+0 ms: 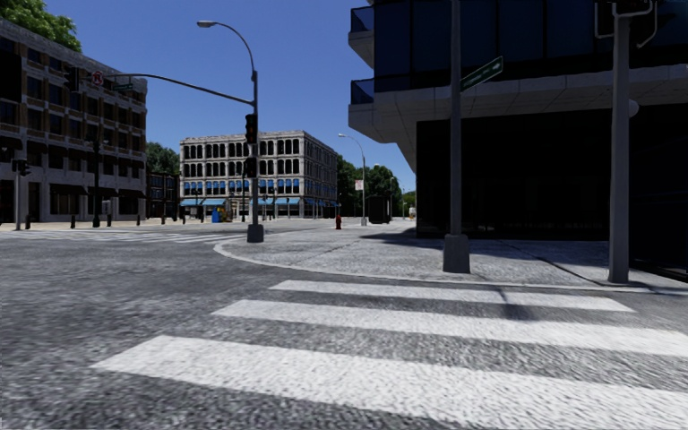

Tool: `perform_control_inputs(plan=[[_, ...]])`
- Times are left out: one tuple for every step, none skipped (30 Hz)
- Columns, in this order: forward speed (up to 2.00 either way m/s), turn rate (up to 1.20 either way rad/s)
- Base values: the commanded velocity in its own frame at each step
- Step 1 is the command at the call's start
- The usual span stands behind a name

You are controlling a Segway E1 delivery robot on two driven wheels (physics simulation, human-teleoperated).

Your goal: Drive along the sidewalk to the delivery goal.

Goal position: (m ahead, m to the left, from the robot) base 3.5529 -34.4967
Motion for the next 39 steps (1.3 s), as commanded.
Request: perform_control_inputs(plan=[[2.0, 0.0], [2.0, 0.0], [2.0, 0.0], [2.0, 0.0], [2.0, 0.0], [2.0, 0.0], [2.0, 0.0], [2.0, 0.0], [2.0, 0.0], [2.0, 0.0], [2.0, 0.0], [2.0, 0.0], [2.0, 0.0], [2.0, 0.0], [2.0, 0.0], [2.0, 0.0], [2.0, 0.0], [2.0, 0.0], [2.0, 0.0], [2.0, 0.0], [2.0, 0.0], [2.0, 0.0], [2.0, 0.0], [2.0, 0.0], [2.0, 0.0], [2.0, 0.0], [2.0, 0.0], [2.0, 0.0], [2.0, 0.0], [2.0, 0.0], [2.0, 0.0], [2.0, 0.0], [2.0, 0.0], [2.0, 0.0], [2.0, 0.0], [2.0, 0.0], [2.0, -0.08], [1.97, -0.25], [1.91, -0.32]])
